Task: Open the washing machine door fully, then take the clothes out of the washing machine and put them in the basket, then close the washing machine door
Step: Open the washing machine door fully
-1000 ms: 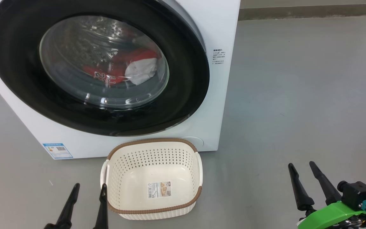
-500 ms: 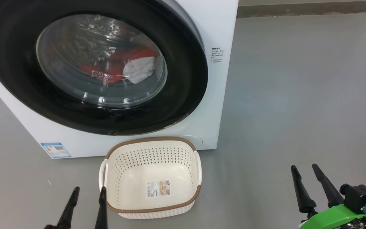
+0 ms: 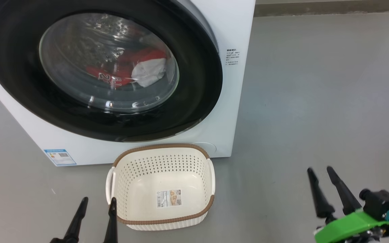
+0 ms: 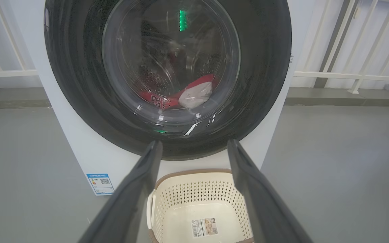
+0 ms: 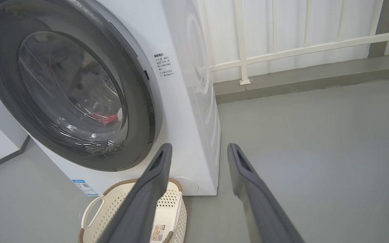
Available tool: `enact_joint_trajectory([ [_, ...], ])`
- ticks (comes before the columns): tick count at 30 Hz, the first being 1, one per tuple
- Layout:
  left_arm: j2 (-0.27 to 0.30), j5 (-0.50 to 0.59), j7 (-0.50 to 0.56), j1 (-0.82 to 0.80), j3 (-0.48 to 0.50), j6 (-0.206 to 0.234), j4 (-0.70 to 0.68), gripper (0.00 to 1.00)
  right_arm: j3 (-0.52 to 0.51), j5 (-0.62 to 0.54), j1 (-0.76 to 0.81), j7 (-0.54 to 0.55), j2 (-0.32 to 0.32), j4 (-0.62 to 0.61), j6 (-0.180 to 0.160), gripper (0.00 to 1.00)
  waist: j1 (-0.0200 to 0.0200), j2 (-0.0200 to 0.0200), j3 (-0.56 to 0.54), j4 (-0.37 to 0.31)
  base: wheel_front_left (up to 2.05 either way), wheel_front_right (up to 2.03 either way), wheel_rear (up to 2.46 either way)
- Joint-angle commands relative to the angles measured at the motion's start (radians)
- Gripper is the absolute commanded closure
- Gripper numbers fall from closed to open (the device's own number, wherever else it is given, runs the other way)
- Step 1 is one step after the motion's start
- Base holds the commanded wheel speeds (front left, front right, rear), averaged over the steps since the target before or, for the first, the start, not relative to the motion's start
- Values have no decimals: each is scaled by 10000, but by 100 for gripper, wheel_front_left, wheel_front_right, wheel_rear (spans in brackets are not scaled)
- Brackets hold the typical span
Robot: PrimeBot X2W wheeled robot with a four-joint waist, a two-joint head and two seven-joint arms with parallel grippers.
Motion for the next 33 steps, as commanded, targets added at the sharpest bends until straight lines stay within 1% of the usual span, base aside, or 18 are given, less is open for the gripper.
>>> enact_joint_trajectory([
  [1,104,-58,-122,-184,259,103,-311,0,200,173,-544,-136,-87,-308,4,100,0,-1,25,9,0,0,0],
  [7,104,-145,-122,-303,7,199,-406,0,327,560,-1533,-136,61,-596,4,100,0,-1,180,123,0,0,0],
  [13,104,-204,-122,-505,-195,206,-475,0,148,1329,-2765,-136,203,-798,4,100,0,-1,444,399,0,0,0],
  [16,104,-241,-122,-668,-278,204,-473,0,62,1681,-3424,-136,174,-792,4,100,0,-1,630,582,0,0,0],
  [19,104,-310,-122,-871,-385,221,-453,0,58,1906,-4072,-136,-6,-683,4,100,0,-1,812,793,0,0,0],
  [20,104,-310,-122,-871,-385,221,-453,0,58,1906,-4072,-136,-6,-683,4,100,0,-1,812,793,0,0,0],
  [26,104,-446,-122,-1259,-665,256,-429,0,479,2358,-5445,-136,-573,-189,4,100,0,-1,1228,1157,0,0,0],
  [27,104,-497,-122,-1390,-765,275,-422,0,631,2576,-5903,-136,-738,10,4,100,0,-1,1367,1264,0,0,0],
  [30,104,-582,-122,-1575,-897,299,-412,0,1005,3184,-6533,-136,-989,364,4,100,0,-1,1582,1420,0,0,0],
  [33,104,-664,-122,-1752,-1020,320,-374,0,1470,4169,-7147,-135,-1251,759,4,100,0,-1,1800,1561,0,0,0],
])
